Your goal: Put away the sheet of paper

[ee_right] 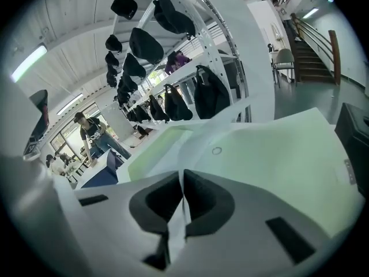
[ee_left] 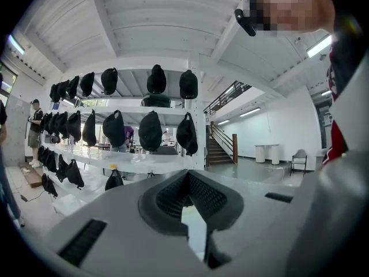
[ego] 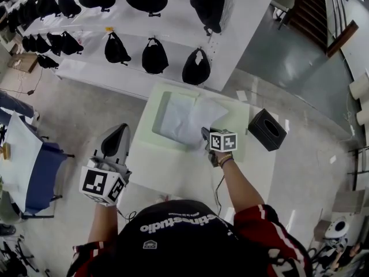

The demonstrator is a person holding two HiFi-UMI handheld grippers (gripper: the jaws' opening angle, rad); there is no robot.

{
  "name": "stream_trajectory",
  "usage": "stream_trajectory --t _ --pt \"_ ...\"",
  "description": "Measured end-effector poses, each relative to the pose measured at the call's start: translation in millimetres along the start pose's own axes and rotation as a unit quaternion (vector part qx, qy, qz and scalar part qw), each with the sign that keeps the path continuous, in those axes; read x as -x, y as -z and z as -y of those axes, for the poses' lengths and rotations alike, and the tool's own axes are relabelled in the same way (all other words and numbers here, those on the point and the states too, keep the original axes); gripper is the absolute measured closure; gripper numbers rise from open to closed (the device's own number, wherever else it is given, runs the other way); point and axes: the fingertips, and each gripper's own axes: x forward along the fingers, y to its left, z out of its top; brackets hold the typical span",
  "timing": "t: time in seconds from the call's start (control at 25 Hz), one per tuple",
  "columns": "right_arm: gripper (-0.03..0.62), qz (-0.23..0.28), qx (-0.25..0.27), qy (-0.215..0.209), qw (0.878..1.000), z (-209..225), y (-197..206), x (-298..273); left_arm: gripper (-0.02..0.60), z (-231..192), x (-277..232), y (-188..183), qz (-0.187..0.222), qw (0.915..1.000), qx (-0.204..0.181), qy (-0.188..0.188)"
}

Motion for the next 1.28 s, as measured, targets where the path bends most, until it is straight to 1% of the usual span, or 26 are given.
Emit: stream_trajectory --t 0.12,0.24,0.32,0.4,0.44,0.52,0.68,0.92,1.12,1.28 --pt "0.581 -0.012 -0.012 0.019 1.0 10.2 5.0 -2.6 0.578 1.1 0.7 1.4 -0.002 1.0 -0.001 0.0" --pt "0.521 -0.01 -0.025 0.028 0.999 19.8 6.4 -4.8 0.578 1.6 1.2 3.0 -0.005 1.0 0.0 -0.002" --pt "0.498 -0.002 -0.051 0.035 0.998 29.4 5.6 -6.1 0.578 1.6 0.8 3.2 -0.005 1.0 0.0 -0.002" --pt "0.494 0.007 -0.079 0.045 0.996 41.1 4.4 -7.5 0.578 1.2 0.4 3.6 -0.006 1.0 0.0 -0.002" --pt "0.504 0.009 -0.088 0.05 0.995 46.1 3.6 -8.4 0.578 0.9 0.1 4.0 -0.007 1.0 -0.001 -0.003" --pt "0.589 0.009 -0.087 0.051 0.995 50.0 2.2 -10.3 0.578 0.1 -0.5 5.0 -0.01 0.9999 -0.002 -0.004" --pt "0.591 0.002 -0.053 0.024 0.998 37.9 1.1 -14.1 0.578 -0.8 -0.9 5.7 -0.013 0.9999 -0.003 -0.006" --pt "0.591 0.0 -0.044 -0.022 0.999 19.2 -2.2 -17.2 0.578 -1.7 -2.5 6.0 -0.015 0.9998 -0.001 -0.009" --pt "0.591 -0.007 -0.022 -0.064 0.998 1.7 -5.0 -20.8 0.578 -1.0 -1.7 7.6 -0.015 0.9998 -0.003 -0.01" --pt "0.591 -0.012 -0.019 -0.075 0.997 -2.9 -5.1 -27.3 0.578 -0.2 0.3 8.7 -0.016 0.9998 -0.005 -0.012"
